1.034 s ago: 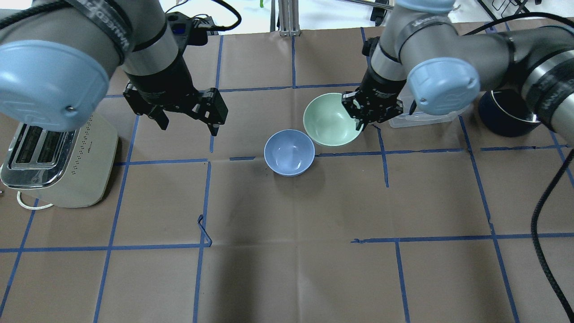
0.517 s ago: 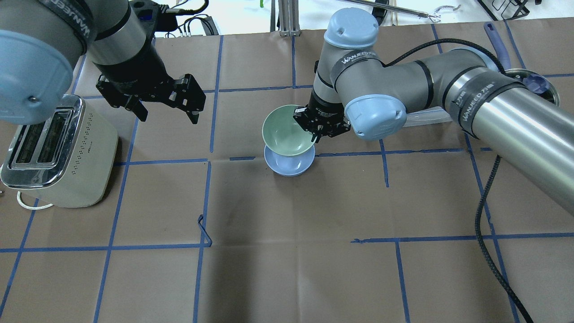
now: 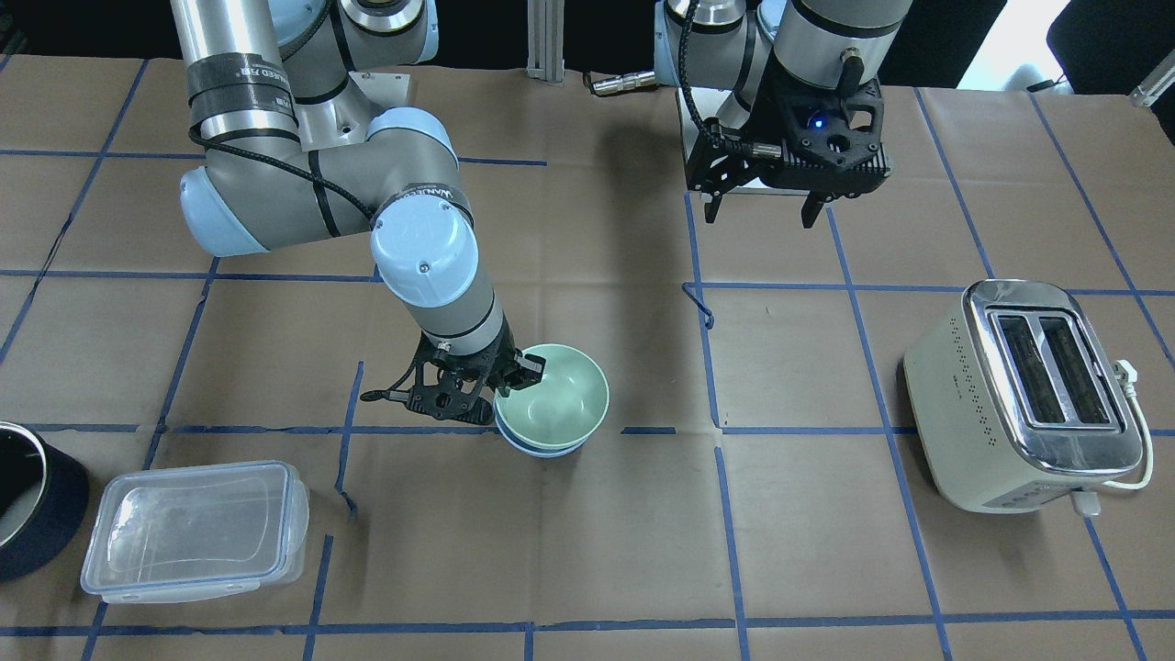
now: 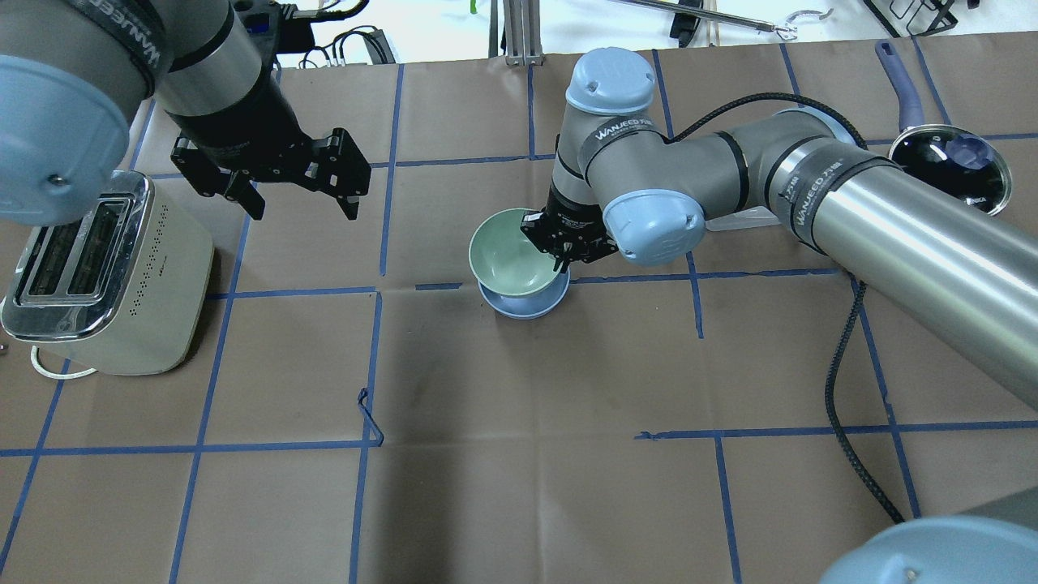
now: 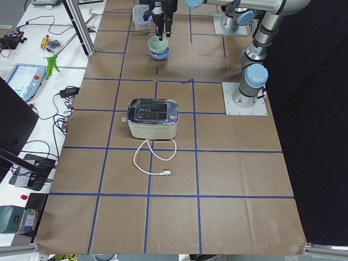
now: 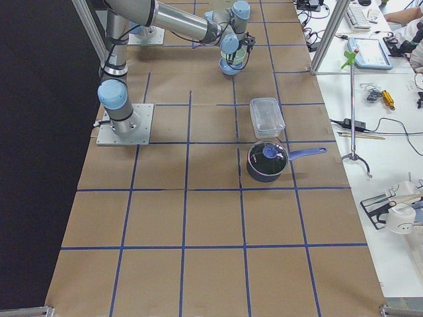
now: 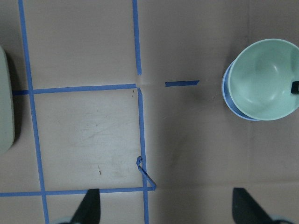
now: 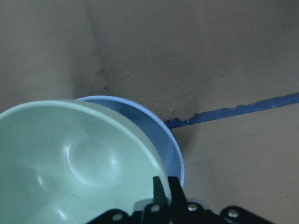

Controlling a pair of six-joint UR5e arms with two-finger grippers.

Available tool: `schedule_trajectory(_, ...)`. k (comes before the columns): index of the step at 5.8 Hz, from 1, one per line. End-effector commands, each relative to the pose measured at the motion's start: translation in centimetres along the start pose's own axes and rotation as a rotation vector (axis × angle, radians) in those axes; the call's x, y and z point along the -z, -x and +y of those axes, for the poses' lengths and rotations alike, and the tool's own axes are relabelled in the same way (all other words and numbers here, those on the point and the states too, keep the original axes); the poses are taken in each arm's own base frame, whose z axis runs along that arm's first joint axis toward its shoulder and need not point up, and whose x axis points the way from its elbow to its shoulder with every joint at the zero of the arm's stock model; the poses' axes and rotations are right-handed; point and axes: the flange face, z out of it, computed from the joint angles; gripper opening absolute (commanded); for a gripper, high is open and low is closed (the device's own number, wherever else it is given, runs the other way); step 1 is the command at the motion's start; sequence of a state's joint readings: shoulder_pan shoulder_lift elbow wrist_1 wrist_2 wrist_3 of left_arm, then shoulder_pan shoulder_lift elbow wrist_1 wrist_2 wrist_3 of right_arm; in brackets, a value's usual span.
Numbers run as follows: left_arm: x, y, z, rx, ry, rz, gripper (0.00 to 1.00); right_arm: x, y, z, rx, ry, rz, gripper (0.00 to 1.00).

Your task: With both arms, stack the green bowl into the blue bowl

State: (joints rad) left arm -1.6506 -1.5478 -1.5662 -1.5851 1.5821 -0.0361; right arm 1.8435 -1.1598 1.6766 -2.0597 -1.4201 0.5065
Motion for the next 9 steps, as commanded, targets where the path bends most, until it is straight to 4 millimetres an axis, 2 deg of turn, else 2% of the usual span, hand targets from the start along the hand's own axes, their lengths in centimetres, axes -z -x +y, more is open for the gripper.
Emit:
schedule_trajectory(1, 0.0, 0.0, 0.0, 0.001, 0.001, 0.001, 0.98, -0.8, -0.1, -0.1, 0.001, 0.008, 0.007, 0.25)
schedule_trajectory(2, 0.0, 0.0, 0.0, -0.002, 0.001, -0.002, 0.98, -0.7, 0.1, -0.3, 0.001, 0.004, 0.005, 0.99)
schedule_trajectory(3, -0.1, 0.1, 0.0, -0.004, 0.002, -0.007, 0.98, 0.9, -0.1, -1.2, -0.008, -0.022, -0.010, 1.00)
schedule_trajectory(4, 0.1, 0.1, 0.0, -0.004, -0.001, -0.006, 0.98, 4.1, 0.3, -2.3, -0.011, -0.056, -0.022, 1.00)
schedule_trajectory(5, 0.1, 0.1, 0.0, -0.010, 0.000, 0.002, 0.98, 9.2, -0.2, -2.5, -0.007, -0.029, 0.001, 1.00)
schedule_trajectory(6, 0.1, 0.1, -0.1, -0.010, 0.000, 0.007, 0.98, 14.3, -2.0, -2.1, 0.038, 0.003, 0.019, 1.00)
schedule_trajectory(7, -0.1, 0.2, -0.1, -0.012, 0.006, 0.008, 0.98, 18.2, -5.3, -1.6, 0.082, -0.012, 0.059, 1.00)
schedule_trajectory(8, -0.2, 0.8, -0.4, 0.004, 0.009, 0.029, 0.98, 21.3, -9.0, -0.7, 0.154, -0.006, 0.132, 1.00)
schedule_trajectory(9, 0.1, 0.9, -0.2, -0.001, 0.005, 0.020, 0.98, 23.4, -11.8, 0.2, 0.149, 0.012, 0.140, 1.00)
